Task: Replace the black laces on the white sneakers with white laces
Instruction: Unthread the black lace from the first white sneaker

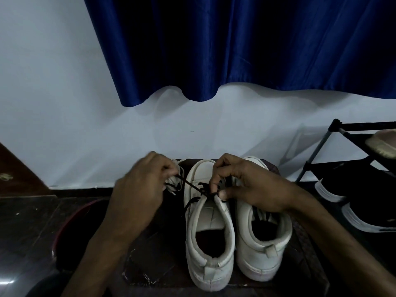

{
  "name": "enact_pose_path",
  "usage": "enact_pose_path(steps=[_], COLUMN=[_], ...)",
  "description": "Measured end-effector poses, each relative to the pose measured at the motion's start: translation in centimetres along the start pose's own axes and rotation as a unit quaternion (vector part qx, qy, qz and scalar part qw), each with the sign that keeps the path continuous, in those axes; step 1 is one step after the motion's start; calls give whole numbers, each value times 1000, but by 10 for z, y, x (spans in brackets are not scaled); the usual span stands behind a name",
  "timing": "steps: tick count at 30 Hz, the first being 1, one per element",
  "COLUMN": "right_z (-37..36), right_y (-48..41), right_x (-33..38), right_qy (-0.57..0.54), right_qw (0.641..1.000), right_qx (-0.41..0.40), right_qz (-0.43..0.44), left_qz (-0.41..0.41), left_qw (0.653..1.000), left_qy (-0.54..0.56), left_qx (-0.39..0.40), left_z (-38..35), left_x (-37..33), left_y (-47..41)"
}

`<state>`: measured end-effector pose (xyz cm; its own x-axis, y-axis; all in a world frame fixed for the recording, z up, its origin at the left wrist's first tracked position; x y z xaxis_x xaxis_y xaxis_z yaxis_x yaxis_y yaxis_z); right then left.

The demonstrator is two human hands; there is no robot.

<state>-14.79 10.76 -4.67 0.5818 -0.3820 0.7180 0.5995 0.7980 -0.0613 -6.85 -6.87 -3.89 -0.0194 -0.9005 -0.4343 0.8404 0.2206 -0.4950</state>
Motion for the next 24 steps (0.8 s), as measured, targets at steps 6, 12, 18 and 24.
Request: enact_pose_path(steps=[6,12,18,24], right_z=[1,1,-2,-6], right_y=[0,5,5,2], right_x=[-1,-3,3,12], right_qy=[4,-22,-14,33], right_qw=[1000,1000,1000,999], right_qx=[3,4,5,8], right_qz=[-2,12,14,13], left_qz=[4,29,-50,-3], left_qw=[988,961,982,894], left_qy=[124,69,80,354], left_qx=[92,266,164,275], left_z=[-9,-17,-12,-39], left_x=[10,5,-2,-15], left_y=[1,13,9,24])
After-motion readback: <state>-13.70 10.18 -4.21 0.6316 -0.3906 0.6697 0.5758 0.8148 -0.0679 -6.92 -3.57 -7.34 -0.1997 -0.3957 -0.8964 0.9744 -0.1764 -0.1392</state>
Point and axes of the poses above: each hand's wrist, its own y-axis away from the middle knuckle, its own z-axis out of the back of the hand, x = y × z, the point moved 6 cm from there along -y, towards the middle knuckle, and after that the axes turned 5 degrees about -x, right-handed, at the moved point
